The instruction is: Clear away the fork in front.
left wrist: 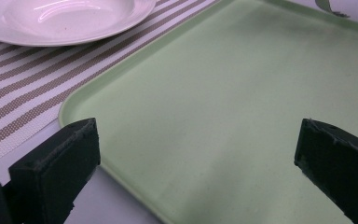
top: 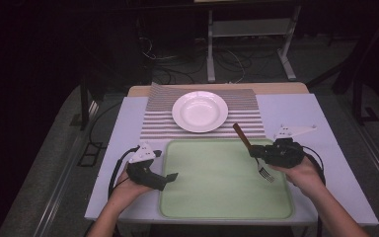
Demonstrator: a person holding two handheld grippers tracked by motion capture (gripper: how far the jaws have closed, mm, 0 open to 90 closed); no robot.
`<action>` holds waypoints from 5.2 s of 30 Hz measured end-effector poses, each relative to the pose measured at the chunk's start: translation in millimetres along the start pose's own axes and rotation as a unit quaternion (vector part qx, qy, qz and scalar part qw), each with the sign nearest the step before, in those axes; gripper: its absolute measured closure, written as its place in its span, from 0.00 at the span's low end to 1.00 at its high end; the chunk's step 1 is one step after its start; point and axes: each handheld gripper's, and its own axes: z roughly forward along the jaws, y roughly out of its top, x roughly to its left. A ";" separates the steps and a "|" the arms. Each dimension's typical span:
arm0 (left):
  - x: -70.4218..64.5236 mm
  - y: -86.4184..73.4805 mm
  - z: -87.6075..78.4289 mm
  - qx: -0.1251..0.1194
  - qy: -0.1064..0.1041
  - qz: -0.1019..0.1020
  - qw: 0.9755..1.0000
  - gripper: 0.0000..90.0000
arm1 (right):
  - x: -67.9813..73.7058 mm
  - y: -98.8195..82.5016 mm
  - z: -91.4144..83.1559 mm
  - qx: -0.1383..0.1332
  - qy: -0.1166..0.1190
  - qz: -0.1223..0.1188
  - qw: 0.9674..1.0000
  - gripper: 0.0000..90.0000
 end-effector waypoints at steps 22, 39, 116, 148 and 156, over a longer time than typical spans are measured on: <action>-13.8 51.9 44.0 -0.048 -0.050 -0.011 0.998 0.00 | 11.2 -1.2 19.4 0.009 0.020 -0.005 1.000 0.86; -28.9 86.0 83.0 -0.063 -0.095 -0.029 0.993 0.12 | 15.2 0.5 24.6 0.003 0.018 -0.015 1.000 0.86; 5.8 87.2 13.0 -0.102 -0.139 -0.070 0.983 0.89 | 2.6 -29.4 13.3 -0.029 -0.055 -0.020 0.998 0.16; 10.0 37.0 -42.9 -0.021 -0.144 -0.091 0.985 0.89 | -10.5 -78.5 -25.2 -0.016 -0.091 -0.009 0.996 0.16; 16.8 37.4 -23.4 -0.024 -0.126 -0.084 0.988 0.87 | -11.9 -77.5 -25.1 -0.021 -0.091 -0.006 0.996 0.16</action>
